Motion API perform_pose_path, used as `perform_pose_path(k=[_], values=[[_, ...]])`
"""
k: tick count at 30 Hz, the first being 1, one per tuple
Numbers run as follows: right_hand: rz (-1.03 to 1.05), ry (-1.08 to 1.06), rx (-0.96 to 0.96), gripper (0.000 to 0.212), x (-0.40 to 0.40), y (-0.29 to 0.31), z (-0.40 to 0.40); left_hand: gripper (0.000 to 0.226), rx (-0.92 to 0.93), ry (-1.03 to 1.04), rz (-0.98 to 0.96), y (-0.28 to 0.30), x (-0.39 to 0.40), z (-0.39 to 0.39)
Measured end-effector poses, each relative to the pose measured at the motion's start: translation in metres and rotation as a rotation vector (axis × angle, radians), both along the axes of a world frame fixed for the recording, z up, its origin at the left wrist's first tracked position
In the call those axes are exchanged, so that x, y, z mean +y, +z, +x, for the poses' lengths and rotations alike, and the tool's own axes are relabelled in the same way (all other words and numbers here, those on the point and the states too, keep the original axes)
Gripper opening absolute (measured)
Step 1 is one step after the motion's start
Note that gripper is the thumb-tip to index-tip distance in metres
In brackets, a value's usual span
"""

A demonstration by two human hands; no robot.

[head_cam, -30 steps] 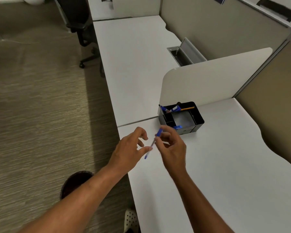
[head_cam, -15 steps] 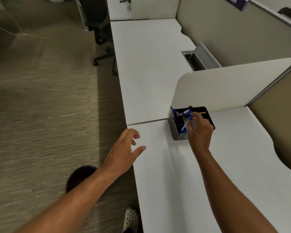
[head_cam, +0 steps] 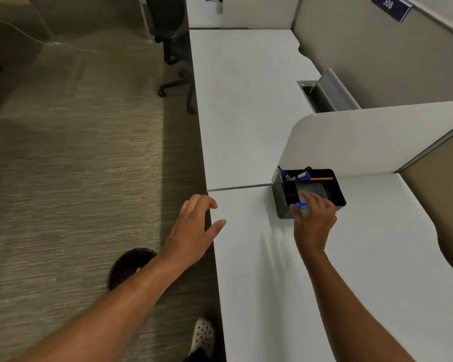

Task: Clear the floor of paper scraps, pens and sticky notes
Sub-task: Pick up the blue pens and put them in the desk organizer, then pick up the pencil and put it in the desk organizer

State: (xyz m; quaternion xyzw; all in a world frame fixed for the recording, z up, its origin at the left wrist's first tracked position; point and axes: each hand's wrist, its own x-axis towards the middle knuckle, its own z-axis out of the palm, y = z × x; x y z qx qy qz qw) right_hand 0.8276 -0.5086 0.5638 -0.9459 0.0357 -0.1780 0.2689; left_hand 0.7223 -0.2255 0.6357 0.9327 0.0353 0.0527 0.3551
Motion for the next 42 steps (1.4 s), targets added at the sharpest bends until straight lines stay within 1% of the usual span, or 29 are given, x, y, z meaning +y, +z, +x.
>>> perform_pose_path(k=[2, 5, 8, 12, 14, 17, 22, 28, 36, 42], values=[[0.037, 0.047, -0.038, 0.039, 0.021, 0.006, -0.017, 0.035, -0.047, 0.012, 0.068, 0.004, 0.002, -0.001], [0.003, 0.207, -0.071, 0.037, 0.064, 0.013, -0.045, 0.046, -0.125, 0.043, 0.189, 0.012, 0.006, -0.004], [-0.004, 0.363, -0.088, 0.041, 0.114, 0.023, -0.065, 0.062, -0.126, 0.107, 0.320, 0.016, 0.017, -0.010], [-0.015, 0.561, -0.085, 0.060, 0.183, 0.043, -0.077, 0.077, -0.149, 0.206, 0.461, 0.013, 0.054, -0.027], [-0.026, 0.623, -0.063, 0.069, 0.217, 0.053, -0.081, 0.080, -0.157, 0.288, 0.480, 0.012, 0.079, -0.043], [-0.061, 0.736, -0.056, 0.075, 0.267, 0.064, -0.094, 0.084, -0.151, 0.412, 0.482, 0.008, 0.124, -0.077], [-0.128, 0.977, -0.040, 0.080, 0.349, 0.078, -0.144, 0.085, -0.117, 0.665, 0.486, 0.006, 0.202, -0.164], [-0.221, 1.274, -0.089, 0.078, 0.434, 0.087, -0.250, 0.083, -0.109, 0.900, 0.494, -0.004, 0.256, -0.298], [-0.328, 1.407, -0.086, 0.076, 0.504, 0.084, -0.395, 0.081, -0.043, 1.022, 0.480, -0.014, 0.298, -0.459], [-0.285, 1.461, -0.070, 0.074, 0.549, 0.074, -0.468, 0.080, 0.045, 1.083, 0.486, -0.025, 0.327, -0.555]])
